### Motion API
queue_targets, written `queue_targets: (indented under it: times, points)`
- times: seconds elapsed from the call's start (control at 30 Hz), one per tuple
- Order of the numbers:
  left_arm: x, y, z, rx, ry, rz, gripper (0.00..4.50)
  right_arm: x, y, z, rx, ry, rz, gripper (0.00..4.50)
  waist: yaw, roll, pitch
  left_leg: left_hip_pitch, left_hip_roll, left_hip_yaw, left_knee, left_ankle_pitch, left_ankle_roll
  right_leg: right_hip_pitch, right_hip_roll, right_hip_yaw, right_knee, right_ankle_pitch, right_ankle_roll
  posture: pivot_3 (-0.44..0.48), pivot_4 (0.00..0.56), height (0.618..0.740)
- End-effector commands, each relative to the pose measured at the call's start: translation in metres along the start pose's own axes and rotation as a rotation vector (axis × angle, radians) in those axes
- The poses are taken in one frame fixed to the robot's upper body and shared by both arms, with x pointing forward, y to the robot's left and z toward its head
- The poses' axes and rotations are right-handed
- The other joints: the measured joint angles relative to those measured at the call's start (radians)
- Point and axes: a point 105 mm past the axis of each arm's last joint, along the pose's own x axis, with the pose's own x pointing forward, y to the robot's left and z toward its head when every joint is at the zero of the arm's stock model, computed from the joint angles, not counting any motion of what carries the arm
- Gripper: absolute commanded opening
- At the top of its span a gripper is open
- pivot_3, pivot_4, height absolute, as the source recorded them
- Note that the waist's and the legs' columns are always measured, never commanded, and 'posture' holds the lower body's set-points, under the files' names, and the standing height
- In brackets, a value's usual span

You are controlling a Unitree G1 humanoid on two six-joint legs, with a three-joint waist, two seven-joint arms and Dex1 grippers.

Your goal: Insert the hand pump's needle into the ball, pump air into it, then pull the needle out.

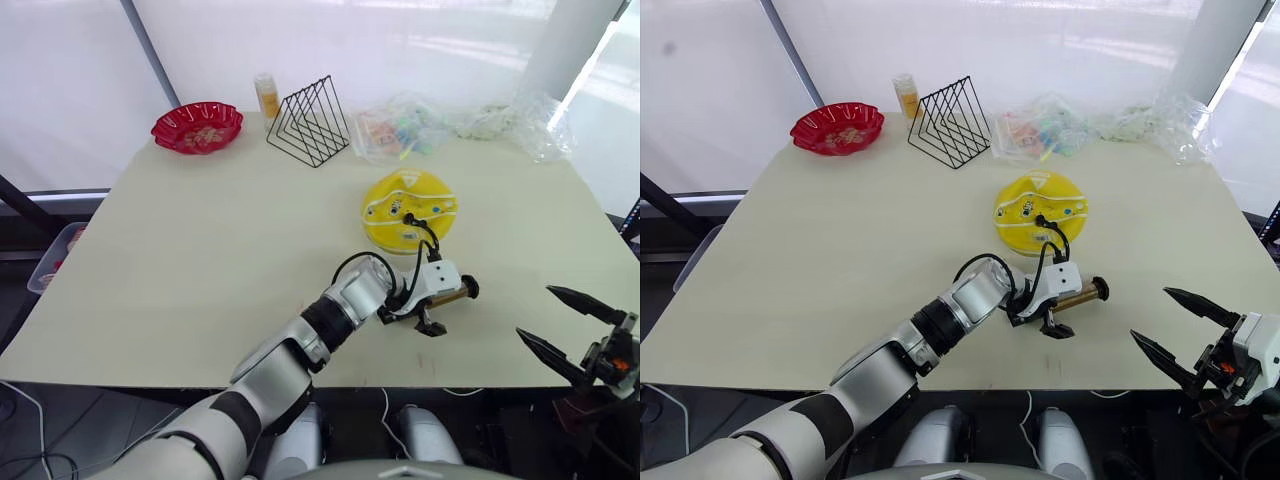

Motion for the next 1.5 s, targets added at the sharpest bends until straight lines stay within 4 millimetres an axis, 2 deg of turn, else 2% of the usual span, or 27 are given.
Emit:
queue_targets:
  times: [0.03,0.1,0.2,0.27,0.5,0.73,0.87,1.1,1.3,1.5]
  points:
    - [0.002,-0.002,0.001,0.01,0.006,-0.005,3.94,-0.001,0.001,0.007,-0.035,-0.018,-0.003,4.5,0.0,0.0,0.0,0.0,0.0,0.0,0.0,0.0,0.0,0.0,0.0,0.0,0.0,0.0,0.0,0.0,0.15,0.737]
    - [0.002,-0.003,0.001,0.003,-0.004,-0.007,3.33,0.0,0.001,0.007,-0.027,-0.021,-0.009,4.5,0.0,0.0,0.0,0.0,0.0,0.0,0.0,0.0,0.0,0.0,0.0,0.0,0.0,0.0,0.0,0.0,0.15,0.737]
    - [0.002,-0.002,0.001,0.0,-0.011,-0.005,1.87,0.001,-0.002,0.008,-0.005,-0.041,-0.034,4.5,0.0,0.0,0.0,0.0,0.0,0.0,0.0,0.0,0.0,0.0,0.0,0.0,0.0,0.0,0.0,0.0,0.15,0.737]
    - [0.0,-0.001,0.003,-0.007,-0.026,-0.003,1.06,0.002,-0.004,0.009,0.016,-0.056,-0.052,4.5,0.0,0.0,0.0,0.0,0.0,-0.001,0.0,0.0,0.0,0.0,0.0,0.0,0.0,0.0,0.0,0.0,0.15,0.737]
    - [-0.019,0.0,0.038,-0.002,-0.24,-0.013,1.03,0.016,-0.011,0.021,0.155,-0.16,-0.17,4.5,0.0,0.002,0.001,-0.001,0.002,-0.001,0.0,0.0,0.0,0.0,0.0,-0.001,0.0,0.0,0.0,0.0,0.15,0.737]
    - [-0.045,0.001,0.057,0.024,-0.47,0.001,1.03,0.038,-0.005,0.037,0.361,-0.281,-0.239,4.5,0.0,0.003,0.001,-0.002,0.003,-0.002,0.0,0.0,0.0,-0.001,-0.001,-0.001,0.0,0.0,0.0,0.0,0.15,0.737]
    - [-0.059,-0.002,0.052,0.086,-0.57,0.011,1.03,0.049,-0.012,0.054,0.433,-0.375,-0.285,4.5,-0.002,0.004,0.001,-0.001,0.002,-0.001,0.0,0.0,0.0,-0.001,-0.001,-0.001,0.0,0.0,0.0,0.0,0.15,0.737]
    - [-0.078,-0.003,0.041,0.013,-0.806,0.028,1.03,0.07,-0.02,0.065,0.506,-0.387,-0.278,4.5,-0.001,0.004,0.001,-0.002,0.002,-0.001,0.001,0.0,0.0,0.0,-0.001,-0.001,0.0,0.001,0.0,0.0,0.15,0.737]
    - [-0.084,0.005,0.031,0.017,-0.911,0.093,1.03,0.085,-0.015,0.069,0.513,-0.355,-0.238,4.5,0.001,0.004,0.001,-0.002,0.001,-0.002,0.001,0.0,0.0,0.0,0.0,-0.002,0.001,0.001,0.0,0.0,0.15,0.737]
    - [-0.086,0.001,0.023,0.027,-0.985,0.065,1.03,0.1,-0.008,0.073,0.538,-0.341,-0.184,4.5,-0.002,0.004,0.001,-0.002,0.001,-0.001,0.001,0.0,0.0,0.0,0.0,-0.001,0.0,0.001,0.001,0.0,0.15,0.737]
